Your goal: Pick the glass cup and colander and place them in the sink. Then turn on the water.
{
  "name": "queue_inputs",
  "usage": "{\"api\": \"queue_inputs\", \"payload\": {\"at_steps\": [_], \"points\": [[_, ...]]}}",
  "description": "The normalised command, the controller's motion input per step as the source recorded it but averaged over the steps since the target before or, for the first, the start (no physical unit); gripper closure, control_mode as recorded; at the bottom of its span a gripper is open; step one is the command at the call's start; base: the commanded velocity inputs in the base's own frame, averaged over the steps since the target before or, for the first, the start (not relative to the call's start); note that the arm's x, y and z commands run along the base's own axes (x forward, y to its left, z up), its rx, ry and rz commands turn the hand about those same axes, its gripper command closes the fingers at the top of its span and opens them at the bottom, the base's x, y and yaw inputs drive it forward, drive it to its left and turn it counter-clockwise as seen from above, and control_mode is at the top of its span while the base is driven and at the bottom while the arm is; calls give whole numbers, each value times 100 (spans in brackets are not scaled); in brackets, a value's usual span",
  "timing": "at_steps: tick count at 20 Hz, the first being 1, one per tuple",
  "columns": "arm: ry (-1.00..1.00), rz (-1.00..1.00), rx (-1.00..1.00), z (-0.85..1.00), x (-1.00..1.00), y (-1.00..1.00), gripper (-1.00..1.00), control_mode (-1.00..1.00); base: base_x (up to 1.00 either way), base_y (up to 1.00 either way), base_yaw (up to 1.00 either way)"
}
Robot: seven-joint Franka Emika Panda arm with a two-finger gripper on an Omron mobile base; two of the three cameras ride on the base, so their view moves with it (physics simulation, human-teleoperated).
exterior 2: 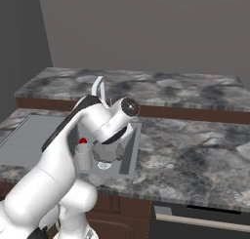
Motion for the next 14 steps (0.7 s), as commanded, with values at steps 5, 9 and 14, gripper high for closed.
{"api": "queue_inputs", "payload": {"at_steps": [5,9,14], "points": [[-47,14,-28,1,-11,1,-100,-100,0,0,0],[-35,18,-18,15,0,0,-100,-100,0,0,0],[-31,18,-15,4,0,1,-100,-100,0,0,0]]}}
